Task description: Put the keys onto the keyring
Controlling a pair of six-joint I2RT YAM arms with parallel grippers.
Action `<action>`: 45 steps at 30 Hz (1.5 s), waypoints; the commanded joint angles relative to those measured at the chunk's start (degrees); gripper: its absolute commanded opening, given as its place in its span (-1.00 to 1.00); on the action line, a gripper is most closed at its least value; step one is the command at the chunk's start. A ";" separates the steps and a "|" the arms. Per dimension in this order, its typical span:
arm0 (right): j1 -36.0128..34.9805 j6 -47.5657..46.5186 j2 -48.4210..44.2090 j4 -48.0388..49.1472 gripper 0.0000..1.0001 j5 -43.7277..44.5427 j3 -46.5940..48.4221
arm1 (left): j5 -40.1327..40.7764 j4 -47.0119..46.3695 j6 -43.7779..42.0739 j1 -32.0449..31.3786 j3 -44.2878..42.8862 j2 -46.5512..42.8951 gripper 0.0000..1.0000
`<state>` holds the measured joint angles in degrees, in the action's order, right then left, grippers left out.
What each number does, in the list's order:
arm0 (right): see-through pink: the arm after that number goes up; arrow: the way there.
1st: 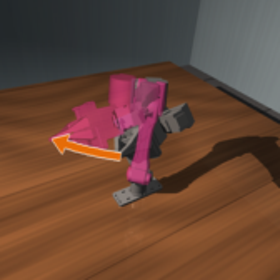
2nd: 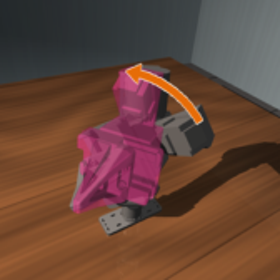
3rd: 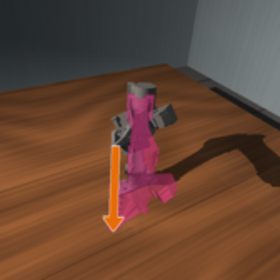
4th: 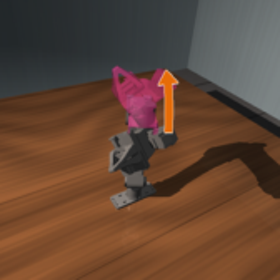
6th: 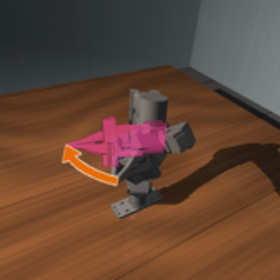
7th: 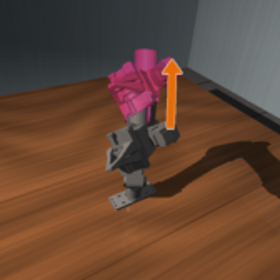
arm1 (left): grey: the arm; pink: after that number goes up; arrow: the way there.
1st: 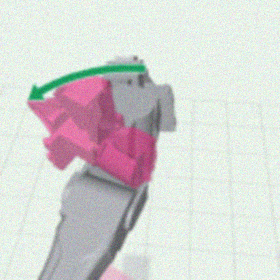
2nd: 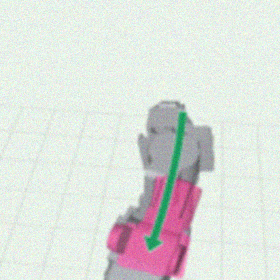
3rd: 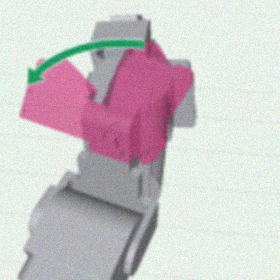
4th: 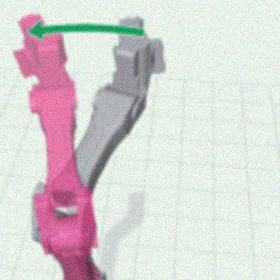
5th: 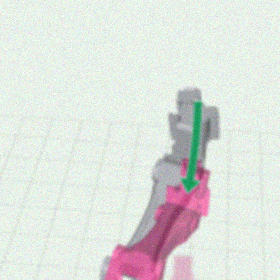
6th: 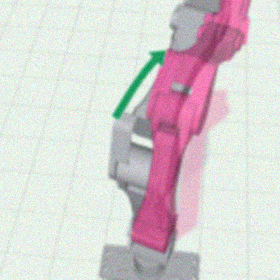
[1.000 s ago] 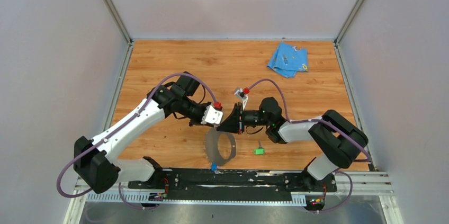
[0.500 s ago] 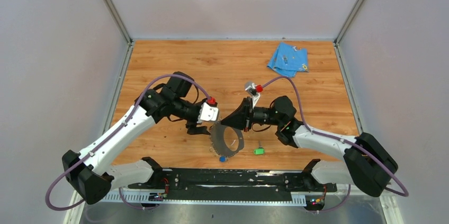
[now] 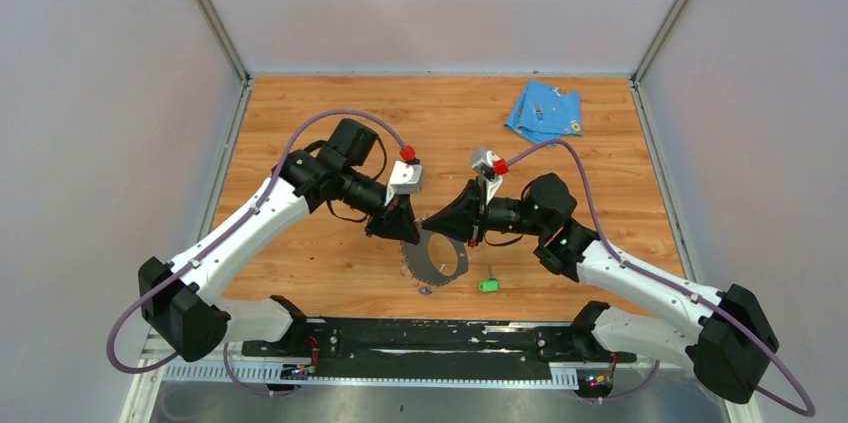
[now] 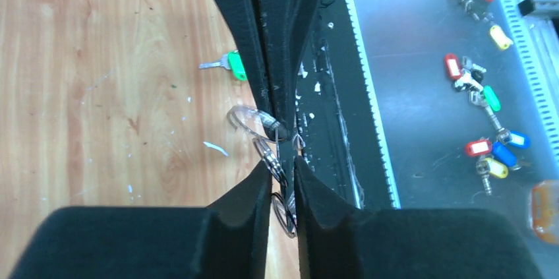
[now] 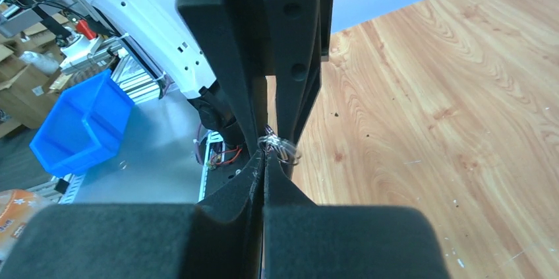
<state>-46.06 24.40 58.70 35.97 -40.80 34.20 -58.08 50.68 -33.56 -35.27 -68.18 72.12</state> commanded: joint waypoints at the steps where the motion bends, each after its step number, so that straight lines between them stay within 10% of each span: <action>1: -1.31 -4.31 -1.84 -4.98 -1.00 1.86 3.46 | -6.58 -0.14 0.42 0.35 -0.81 -0.59 -0.87; 8: -2.87 -7.95 -4.18 -11.23 -0.98 0.38 7.14 | -4.78 -0.21 -11.60 0.35 -2.21 -6.29 -1.00; 17: -2.89 -20.08 -8.23 -36.40 -0.26 -6.23 24.31 | -4.35 -0.36 -34.67 -2.46 -6.27 -15.06 -1.00; 28: -2.95 -26.85 -2.89 -55.33 0.04 -12.07 45.69 | 4.81 -0.39 -69.19 -11.16 -4.81 -24.43 -1.00; 39: -10.58 -29.33 5.47 -62.93 -0.08 -8.58 54.61 | 7.47 -0.40 -70.89 -12.54 -8.27 -23.87 -1.00; 45: -11.68 -31.81 -1.44 -61.53 0.06 3.24 49.81 | 12.11 -0.40 -52.25 -12.62 -11.44 -21.69 -1.00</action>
<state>-56.45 -5.76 63.26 -25.34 -45.87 85.93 -48.99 51.62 -97.17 -47.42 -76.09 49.06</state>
